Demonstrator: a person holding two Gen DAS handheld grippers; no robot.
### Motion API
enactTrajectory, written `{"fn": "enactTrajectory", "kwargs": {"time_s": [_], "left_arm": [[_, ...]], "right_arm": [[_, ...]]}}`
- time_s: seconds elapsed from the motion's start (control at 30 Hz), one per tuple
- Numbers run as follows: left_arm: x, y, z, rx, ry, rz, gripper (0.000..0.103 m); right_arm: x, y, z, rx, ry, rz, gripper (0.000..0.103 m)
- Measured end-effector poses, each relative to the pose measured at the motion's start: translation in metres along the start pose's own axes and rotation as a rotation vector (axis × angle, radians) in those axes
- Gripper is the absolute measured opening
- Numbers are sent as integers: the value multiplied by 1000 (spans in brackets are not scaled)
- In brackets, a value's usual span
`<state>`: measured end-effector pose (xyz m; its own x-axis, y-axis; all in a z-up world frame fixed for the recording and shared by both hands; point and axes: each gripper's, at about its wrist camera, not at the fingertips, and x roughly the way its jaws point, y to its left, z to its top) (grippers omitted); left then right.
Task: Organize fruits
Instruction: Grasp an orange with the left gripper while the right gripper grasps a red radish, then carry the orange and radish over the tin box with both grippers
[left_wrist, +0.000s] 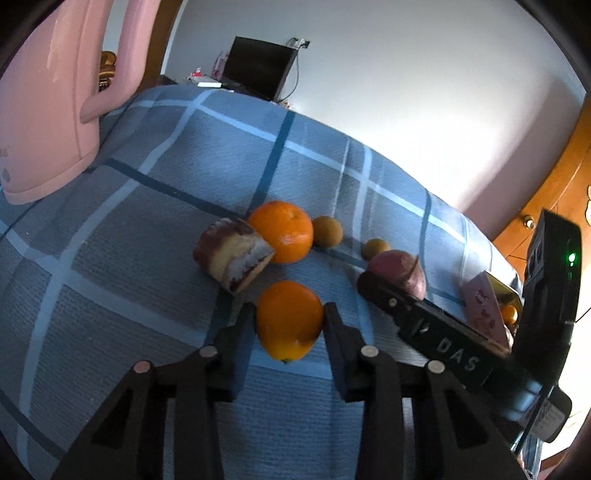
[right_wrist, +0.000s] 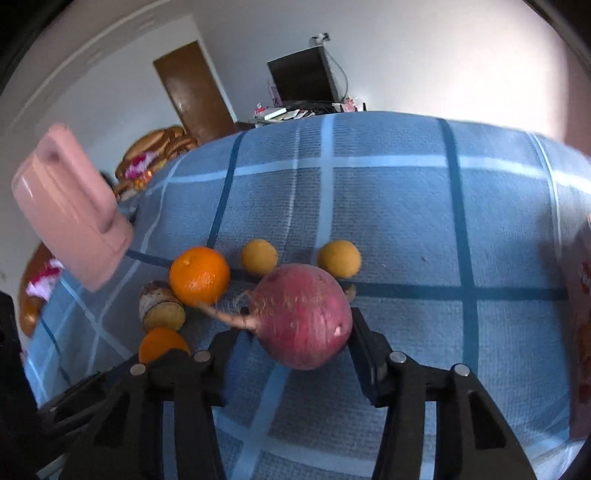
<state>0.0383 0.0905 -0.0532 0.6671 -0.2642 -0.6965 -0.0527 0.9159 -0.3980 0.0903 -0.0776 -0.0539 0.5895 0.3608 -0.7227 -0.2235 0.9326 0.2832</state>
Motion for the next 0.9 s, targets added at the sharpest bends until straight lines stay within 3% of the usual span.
{"fn": "enactTrajectory", "kwargs": {"time_s": [0.2,0.43,0.63,0.9], "left_arm": [[-15,-17,0,81,-92,-21,38],[-35,-41,-3,224,-277,47,38],[-44,-50,-6,277,-346,74,38],[-48,-71,-16,360,-415,143,38]], "right_arm": [[-35,-25,-9,50,-101,-26,52],[-75,-39,-19,24,-231,-116,52],[-104,-36,-26,-47,-347,-202,52],[-128,-31,-38,-150,-423,-271,52]]}}
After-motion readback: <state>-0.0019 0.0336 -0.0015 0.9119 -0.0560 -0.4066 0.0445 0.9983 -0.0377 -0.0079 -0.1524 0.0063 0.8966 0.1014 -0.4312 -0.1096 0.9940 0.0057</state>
